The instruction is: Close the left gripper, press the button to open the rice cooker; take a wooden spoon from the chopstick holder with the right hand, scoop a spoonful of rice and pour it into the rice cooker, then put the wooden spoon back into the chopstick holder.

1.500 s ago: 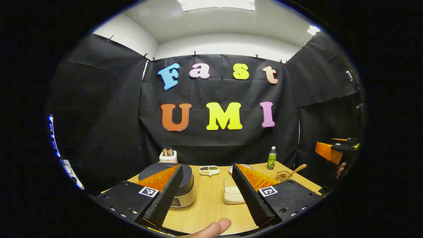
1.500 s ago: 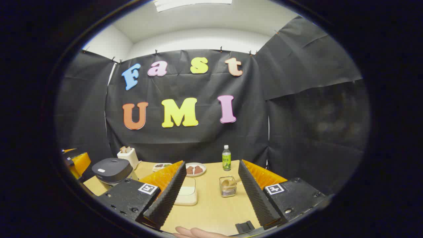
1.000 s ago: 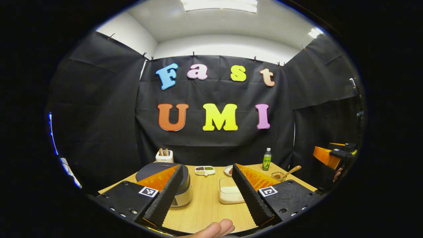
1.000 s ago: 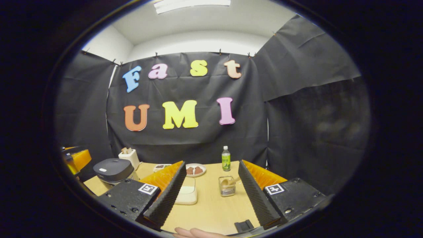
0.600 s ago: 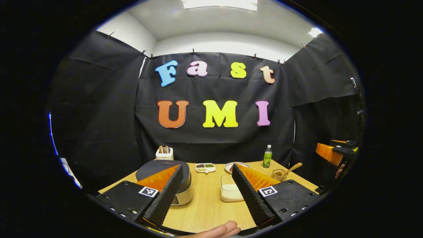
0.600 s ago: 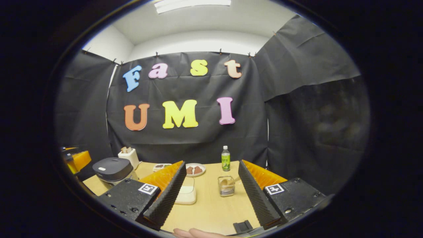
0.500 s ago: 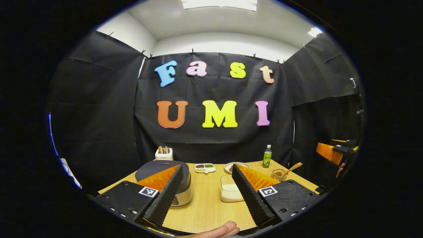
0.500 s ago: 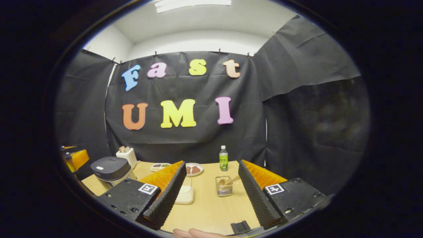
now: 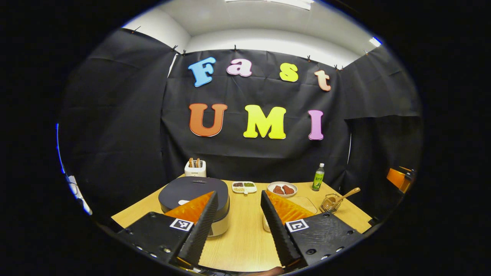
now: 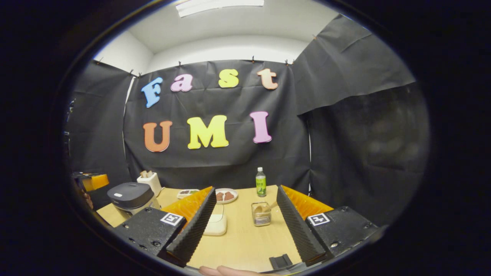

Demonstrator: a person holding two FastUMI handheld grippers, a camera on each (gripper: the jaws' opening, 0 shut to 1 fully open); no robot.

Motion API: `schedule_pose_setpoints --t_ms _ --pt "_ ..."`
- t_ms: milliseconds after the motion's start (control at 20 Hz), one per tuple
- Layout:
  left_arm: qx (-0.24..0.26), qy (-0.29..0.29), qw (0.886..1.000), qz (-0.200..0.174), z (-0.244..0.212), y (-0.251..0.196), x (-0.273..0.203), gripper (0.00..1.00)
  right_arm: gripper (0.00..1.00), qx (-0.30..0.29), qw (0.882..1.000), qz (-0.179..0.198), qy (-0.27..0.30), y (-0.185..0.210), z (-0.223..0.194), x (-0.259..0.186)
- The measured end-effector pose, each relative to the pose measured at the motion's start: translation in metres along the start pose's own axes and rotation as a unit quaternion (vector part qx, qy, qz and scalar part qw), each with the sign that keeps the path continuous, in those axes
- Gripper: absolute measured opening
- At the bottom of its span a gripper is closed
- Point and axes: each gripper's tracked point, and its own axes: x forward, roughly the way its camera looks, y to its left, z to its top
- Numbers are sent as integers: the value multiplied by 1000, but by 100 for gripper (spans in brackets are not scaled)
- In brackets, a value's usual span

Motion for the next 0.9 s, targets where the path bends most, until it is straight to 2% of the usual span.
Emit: schedule_pose_setpoints --t_ms 100,150,250,300,350,400,700,900 --pt "-3 26 1000 -12 -9 5 10 35 100 -1 1000 3 0 2 -4 0" --pt "-3 34 999 -5 -10 15 14 16 100 -1 1000 4 1 2 -6 1" --pt "7 56 998 8 -18 32 20 6 100 0 1000 7 5 2 -10 4" --pt "16 57 998 22 -19 43 29 5 100 0 1000 9 4 3 -10 5" --pt "20 71 997 40 -19 54 18 4 100 0 1000 11 5 4 -11 4" --pt "27 80 996 42 -22 58 21 0 100 0 1000 13 6 3 -12 4" --pt "24 148 985 83 -53 105 72 0 100 -2 1000 15 7 2 -17 3" --pt "9 184 979 85 -71 121 89 0 100 -3 1000 12 18 3 -28 8"
